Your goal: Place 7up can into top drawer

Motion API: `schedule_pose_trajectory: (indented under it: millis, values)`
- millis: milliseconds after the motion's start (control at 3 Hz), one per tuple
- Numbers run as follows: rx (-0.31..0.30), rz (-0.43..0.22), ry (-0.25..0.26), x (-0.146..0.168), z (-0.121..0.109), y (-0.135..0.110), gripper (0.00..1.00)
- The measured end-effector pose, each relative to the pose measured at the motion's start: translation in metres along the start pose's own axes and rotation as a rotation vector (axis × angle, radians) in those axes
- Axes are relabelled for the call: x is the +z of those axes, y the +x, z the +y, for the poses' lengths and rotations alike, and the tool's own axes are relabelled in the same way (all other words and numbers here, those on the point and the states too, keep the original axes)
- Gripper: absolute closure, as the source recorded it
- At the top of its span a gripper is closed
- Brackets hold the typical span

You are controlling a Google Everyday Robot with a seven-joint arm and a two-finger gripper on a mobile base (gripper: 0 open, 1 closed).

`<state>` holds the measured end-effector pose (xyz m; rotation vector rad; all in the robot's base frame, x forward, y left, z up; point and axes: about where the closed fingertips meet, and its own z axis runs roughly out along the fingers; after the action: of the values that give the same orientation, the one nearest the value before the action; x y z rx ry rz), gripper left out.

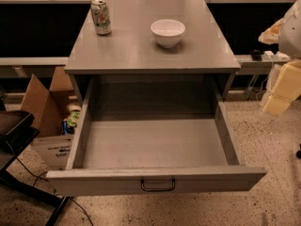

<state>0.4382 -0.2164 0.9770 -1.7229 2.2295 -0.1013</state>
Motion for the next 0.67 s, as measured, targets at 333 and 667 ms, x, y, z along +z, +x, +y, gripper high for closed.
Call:
schedule_pose_trajectory:
  millis: [333,667]
  values:
    - [0.0,0.0,0.0,0.0,0.0,0.0,0.0]
    - [-0.007,-0.053,0.047,-0.017,0.0,0.003,0.0]
